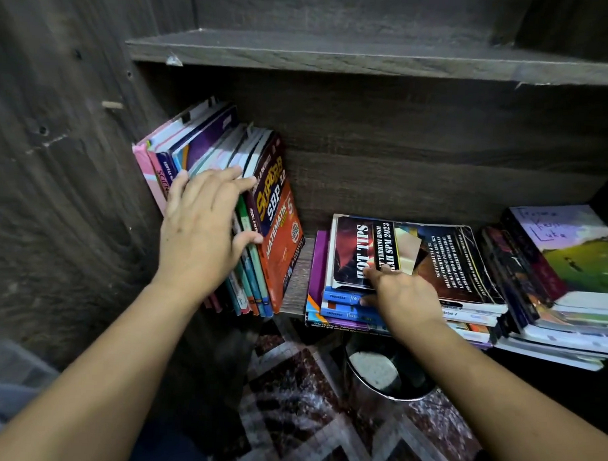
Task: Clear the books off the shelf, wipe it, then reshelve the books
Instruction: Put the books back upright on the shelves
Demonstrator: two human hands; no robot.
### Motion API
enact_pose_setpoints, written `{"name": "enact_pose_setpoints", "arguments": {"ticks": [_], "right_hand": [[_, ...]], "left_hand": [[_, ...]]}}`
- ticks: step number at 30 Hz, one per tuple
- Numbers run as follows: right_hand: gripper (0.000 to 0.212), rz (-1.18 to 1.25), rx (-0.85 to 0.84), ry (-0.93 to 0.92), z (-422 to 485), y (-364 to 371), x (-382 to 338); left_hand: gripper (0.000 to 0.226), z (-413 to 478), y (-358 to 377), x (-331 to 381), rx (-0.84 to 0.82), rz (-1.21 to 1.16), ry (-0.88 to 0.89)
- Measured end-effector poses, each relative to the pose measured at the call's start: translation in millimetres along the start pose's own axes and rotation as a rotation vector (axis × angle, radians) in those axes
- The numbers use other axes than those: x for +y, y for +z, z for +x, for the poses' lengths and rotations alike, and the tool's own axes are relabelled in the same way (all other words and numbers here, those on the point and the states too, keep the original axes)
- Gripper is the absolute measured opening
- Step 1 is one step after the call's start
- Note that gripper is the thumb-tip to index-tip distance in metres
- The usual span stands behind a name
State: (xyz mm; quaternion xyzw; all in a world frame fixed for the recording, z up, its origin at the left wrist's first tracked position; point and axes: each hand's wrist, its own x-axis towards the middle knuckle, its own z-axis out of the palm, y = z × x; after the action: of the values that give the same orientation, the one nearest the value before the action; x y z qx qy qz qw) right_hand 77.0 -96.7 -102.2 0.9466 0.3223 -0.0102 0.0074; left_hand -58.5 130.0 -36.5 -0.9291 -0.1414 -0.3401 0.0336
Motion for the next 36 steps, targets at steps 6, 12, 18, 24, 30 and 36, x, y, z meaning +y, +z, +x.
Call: {"name": "enact_pose_setpoints", "arguments": {"ticks": [6, 12, 18, 24, 30, 36], "right_hand": [[0.036, 0.058, 0.041, -0.014, -7, -14, -6], [0.031, 0.150, 0.435, 0.076, 9, -25, -14], [0.033, 0.738, 0.977, -0.087, 33, -37, -56], [0.028, 1.062, 1.046, -0.177, 38, -45, -119], [0.029, 1.295, 0.975, -0.136, 41, -50, -149], [0.034, 1.334, 0.657, -0.180, 51, -10, -145]], "left_hand": [[0.101, 1, -5, -3, -0.040, -0.017, -0.029], [0.096, 1, -23, -9, 0.065, 0.156, -0.059], [0.109, -3, -16, -16, -0.140, 0.207, -0.089], [0.109, -2, -14, -15, -0.147, 0.213, -0.096], [0.097, -3, -14, -20, -0.126, 0.199, -0.062], [0.084, -5, -15, -21, -0.098, 0.166, -0.053]]}}
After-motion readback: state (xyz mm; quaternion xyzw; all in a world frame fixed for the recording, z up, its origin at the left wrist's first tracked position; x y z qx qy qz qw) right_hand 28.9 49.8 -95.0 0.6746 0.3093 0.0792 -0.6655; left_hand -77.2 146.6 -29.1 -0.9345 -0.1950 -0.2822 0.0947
